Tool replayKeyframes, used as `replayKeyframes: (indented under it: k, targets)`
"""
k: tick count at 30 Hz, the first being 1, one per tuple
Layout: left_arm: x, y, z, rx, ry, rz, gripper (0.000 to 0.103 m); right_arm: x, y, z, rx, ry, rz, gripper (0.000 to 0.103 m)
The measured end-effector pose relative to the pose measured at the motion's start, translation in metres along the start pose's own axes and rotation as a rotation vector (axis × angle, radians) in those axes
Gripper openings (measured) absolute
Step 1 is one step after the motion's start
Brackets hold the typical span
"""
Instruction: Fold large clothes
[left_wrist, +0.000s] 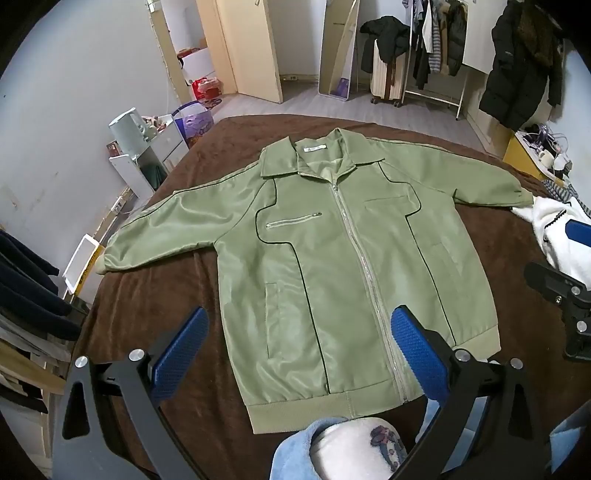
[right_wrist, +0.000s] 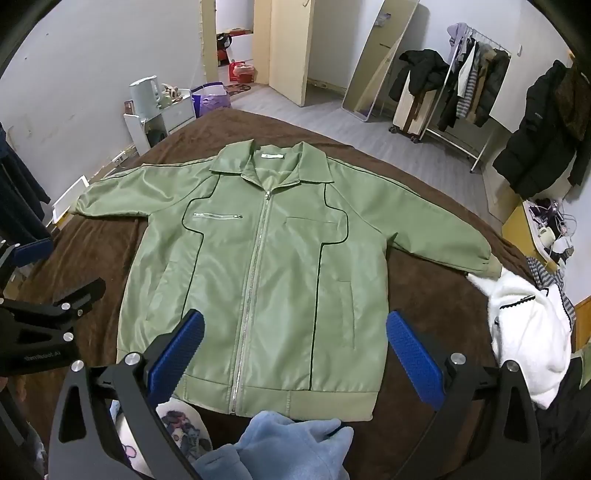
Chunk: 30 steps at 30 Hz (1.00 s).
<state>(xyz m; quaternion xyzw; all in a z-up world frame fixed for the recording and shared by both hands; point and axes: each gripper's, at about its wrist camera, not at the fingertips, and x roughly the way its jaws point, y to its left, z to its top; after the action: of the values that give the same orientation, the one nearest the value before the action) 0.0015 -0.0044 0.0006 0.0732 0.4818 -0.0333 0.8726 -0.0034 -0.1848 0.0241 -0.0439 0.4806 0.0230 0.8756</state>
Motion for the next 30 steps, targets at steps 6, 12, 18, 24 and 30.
replayKeyframes:
  k: [6, 12, 18, 24, 30]
  targets:
    - [0.0038, 0.0014, -0.0007, -0.003, -0.001, 0.002, 0.097, -0.0013, 0.0008, 0.0005, -0.001, -0.001, -0.003, 0.097]
    - [0.0063, 0.0024, -0.0016, -0.010, 0.001, 0.003, 0.097, -0.0013, 0.0002, -0.0012, -0.004, 0.000, -0.001, 0.097]
    - [0.0058, 0.0033, -0.0039, -0.003, 0.000, 0.001, 0.097, 0.0004, 0.0012, 0.0002, -0.003, 0.001, 0.003, 0.097]
    - [0.0054, 0.0041, -0.0046, -0.002, -0.002, 0.001, 0.097, 0.0011, 0.0030, 0.0028, -0.007, 0.002, 0.006, 0.097]
    - [0.0068, 0.0055, -0.0061, -0.002, 0.001, 0.003, 0.097, 0.0042, 0.0079, -0.0012, -0.003, 0.003, 0.008, 0.097]
